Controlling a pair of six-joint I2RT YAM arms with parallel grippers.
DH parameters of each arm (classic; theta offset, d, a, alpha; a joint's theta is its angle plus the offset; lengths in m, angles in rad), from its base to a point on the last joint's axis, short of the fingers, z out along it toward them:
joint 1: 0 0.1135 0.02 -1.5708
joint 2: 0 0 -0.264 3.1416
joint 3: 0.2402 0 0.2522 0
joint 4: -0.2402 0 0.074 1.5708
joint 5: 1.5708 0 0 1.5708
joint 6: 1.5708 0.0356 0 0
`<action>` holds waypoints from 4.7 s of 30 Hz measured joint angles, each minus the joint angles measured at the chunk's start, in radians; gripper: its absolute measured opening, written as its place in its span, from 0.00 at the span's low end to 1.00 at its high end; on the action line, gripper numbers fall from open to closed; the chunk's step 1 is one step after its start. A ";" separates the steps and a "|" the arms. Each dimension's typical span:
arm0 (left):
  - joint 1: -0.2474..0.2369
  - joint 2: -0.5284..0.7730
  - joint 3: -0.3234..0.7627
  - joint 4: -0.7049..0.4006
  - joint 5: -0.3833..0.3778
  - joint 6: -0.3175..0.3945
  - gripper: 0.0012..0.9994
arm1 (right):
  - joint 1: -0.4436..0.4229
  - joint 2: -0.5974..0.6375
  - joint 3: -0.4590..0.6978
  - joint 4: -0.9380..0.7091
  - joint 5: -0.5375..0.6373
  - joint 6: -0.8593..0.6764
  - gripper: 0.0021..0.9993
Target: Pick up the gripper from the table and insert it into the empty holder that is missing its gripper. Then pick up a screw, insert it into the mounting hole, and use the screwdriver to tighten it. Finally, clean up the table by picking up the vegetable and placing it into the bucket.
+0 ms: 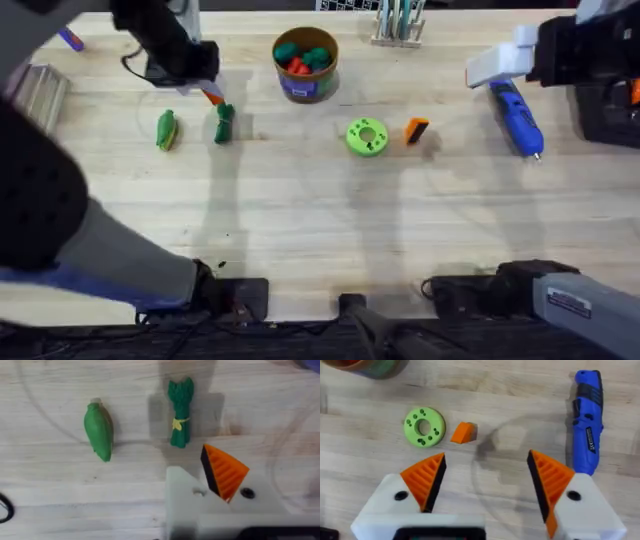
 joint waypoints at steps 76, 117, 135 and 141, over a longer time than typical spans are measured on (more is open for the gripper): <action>-0.011 -0.888 -0.213 0.134 0.000 -0.006 0.99 | 0.000 0.000 0.000 -0.008 0.000 0.000 0.99; -0.011 -1.750 -1.409 1.406 0.400 -0.006 0.99 | 0.000 0.000 0.000 -0.008 0.000 0.000 0.99; -0.041 -1.753 -1.470 1.601 0.788 -0.042 0.99 | 0.000 0.000 0.000 -0.008 0.000 0.000 0.99; -0.042 -1.753 -1.470 1.491 0.830 -0.226 0.99 | 0.000 0.000 0.000 -0.007 0.000 0.000 0.99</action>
